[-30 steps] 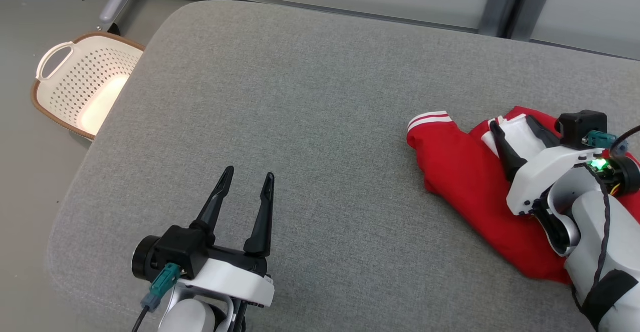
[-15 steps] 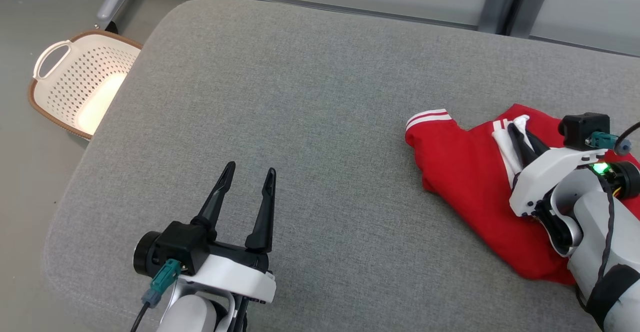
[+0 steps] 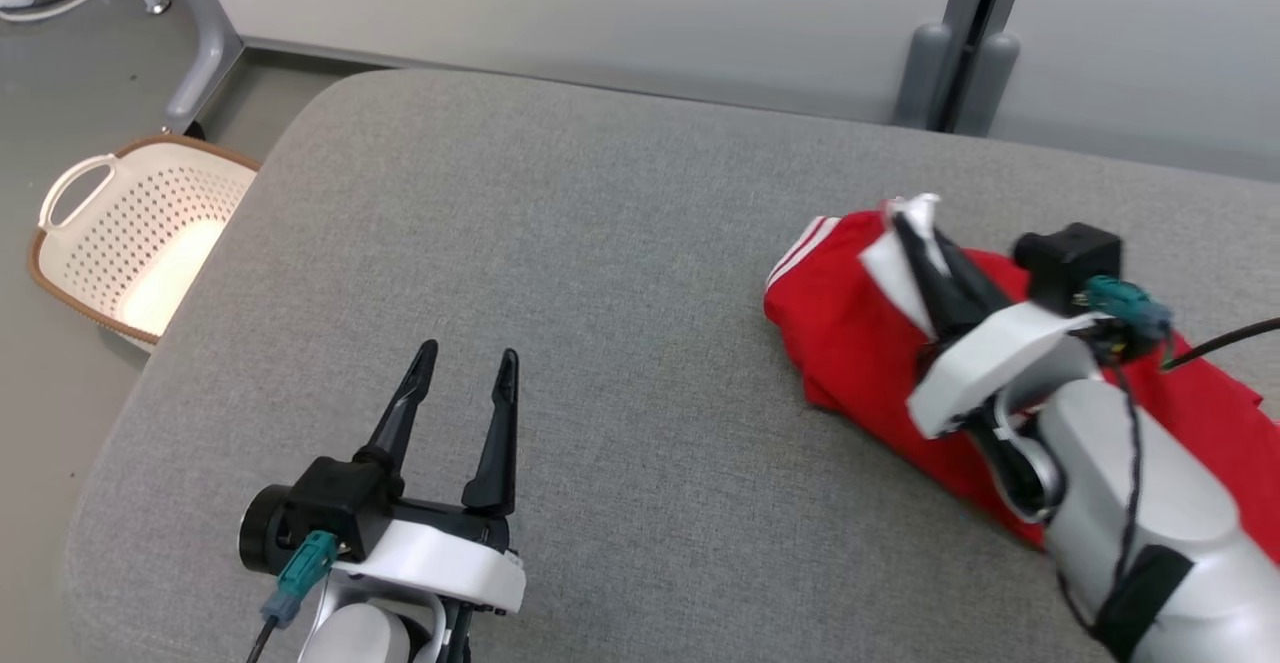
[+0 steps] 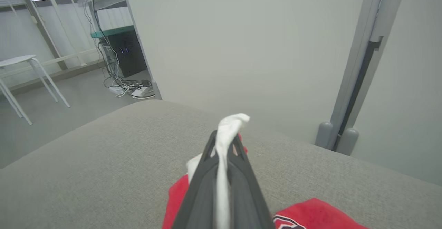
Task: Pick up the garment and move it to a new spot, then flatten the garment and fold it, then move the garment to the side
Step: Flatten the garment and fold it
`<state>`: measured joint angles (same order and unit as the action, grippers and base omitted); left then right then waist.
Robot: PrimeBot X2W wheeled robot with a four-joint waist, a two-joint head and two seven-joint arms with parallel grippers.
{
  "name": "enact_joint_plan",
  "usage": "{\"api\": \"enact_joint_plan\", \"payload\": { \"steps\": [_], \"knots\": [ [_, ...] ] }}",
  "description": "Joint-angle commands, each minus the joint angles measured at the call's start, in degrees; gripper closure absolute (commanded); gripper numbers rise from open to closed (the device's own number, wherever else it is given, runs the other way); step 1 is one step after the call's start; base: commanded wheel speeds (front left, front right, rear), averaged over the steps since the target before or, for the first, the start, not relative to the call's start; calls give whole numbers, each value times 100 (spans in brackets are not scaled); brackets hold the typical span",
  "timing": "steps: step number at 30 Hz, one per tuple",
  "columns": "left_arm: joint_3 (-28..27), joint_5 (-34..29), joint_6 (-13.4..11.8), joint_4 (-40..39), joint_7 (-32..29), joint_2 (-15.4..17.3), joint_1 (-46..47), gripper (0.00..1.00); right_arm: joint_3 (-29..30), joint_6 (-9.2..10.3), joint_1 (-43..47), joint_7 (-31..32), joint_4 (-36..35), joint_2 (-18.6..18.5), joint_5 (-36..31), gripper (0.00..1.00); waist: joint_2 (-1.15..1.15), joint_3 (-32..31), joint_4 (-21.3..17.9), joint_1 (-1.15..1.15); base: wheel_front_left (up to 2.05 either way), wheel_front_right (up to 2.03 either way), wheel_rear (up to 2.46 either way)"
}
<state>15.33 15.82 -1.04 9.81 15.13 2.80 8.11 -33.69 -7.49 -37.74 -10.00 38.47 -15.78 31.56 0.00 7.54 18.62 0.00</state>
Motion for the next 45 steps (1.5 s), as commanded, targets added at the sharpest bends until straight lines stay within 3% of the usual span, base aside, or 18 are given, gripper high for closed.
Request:
{"api": "enact_joint_plan", "payload": {
  "steps": [1, 6, 7, 8, 16, 20, 23, 30, 34, 37, 40, 45],
  "knots": [
    [-88, -33, -10, -5, 0, 23, -84, 0, -86, 0, 50, -7, -146, 142, -57, 100, 0, -150, -50, 0, 0, 0, 0],
    [-231, -104, 29, 15, -1, 22, -203, 0, -571, 0, 183, 232, -334, 804, -151, 100, 0, -328, 20, 0, 0, 0, 0],
    [-253, -117, 36, 21, 0, 22, -221, 0, -719, 0, 211, 307, -309, 900, -189, 79, 0, -344, 37, 0, 0, 0, 0],
    [-267, -134, 37, 26, -1, 22, -231, 0, -881, 0, 237, 380, -272, 970, -241, 0, 0, -355, 59, 0, 0, 0, 0],
    [-290, -165, 69, 80, 0, 20, -325, 0, -1865, 0, 482, 681, -595, 1244, 514, 0, 0, -406, 130, 0, 0, 0, 0],
    [-367, -200, 58, 107, -1, 19, -417, 0, -1814, 1, 347, 508, -605, 1097, 487, 0, 0, -435, -23, 0, 0, 0, 0],
    [-384, -219, 97, 139, 0, 19, -413, 0, -1405, 0, 359, 288, -505, 900, 371, 0, 0, -480, -195, 0, 0, 0, 0],
    [-407, -281, 134, 270, -1, 19, -538, 0, 173, 0, 895, -310, -403, 328, -229, 0, 0, -598, -647, 0, 0, 0, 0],
    [-477, -348, 164, 397, 0, 23, -641, 0, 1209, 0, 1538, -464, -614, 232, -582, 0, 0, -662, -882, 0, 0, 0, 0],
    [-561, -390, 209, 436, 0, 21, -754, 0, 1984, 0, 2153, -508, -913, 279, -952, 0, 0, -696, -1013, 0, 0, 0, 0],
    [-680, -183, 243, 482, 0, 25, -882, 0, 2634, -1, 2849, -521, -1270, 563, -1288, 0, 0, -744, -1112, 0, 0, 0, 0],
    [-830, -113, 308, 472, 0, 24, -1041, 0, 3170, 0, 3761, -523, -1872, 946, -1867, 0, 0, -746, -1176, 0, 0, 0, 0]
  ]
}}
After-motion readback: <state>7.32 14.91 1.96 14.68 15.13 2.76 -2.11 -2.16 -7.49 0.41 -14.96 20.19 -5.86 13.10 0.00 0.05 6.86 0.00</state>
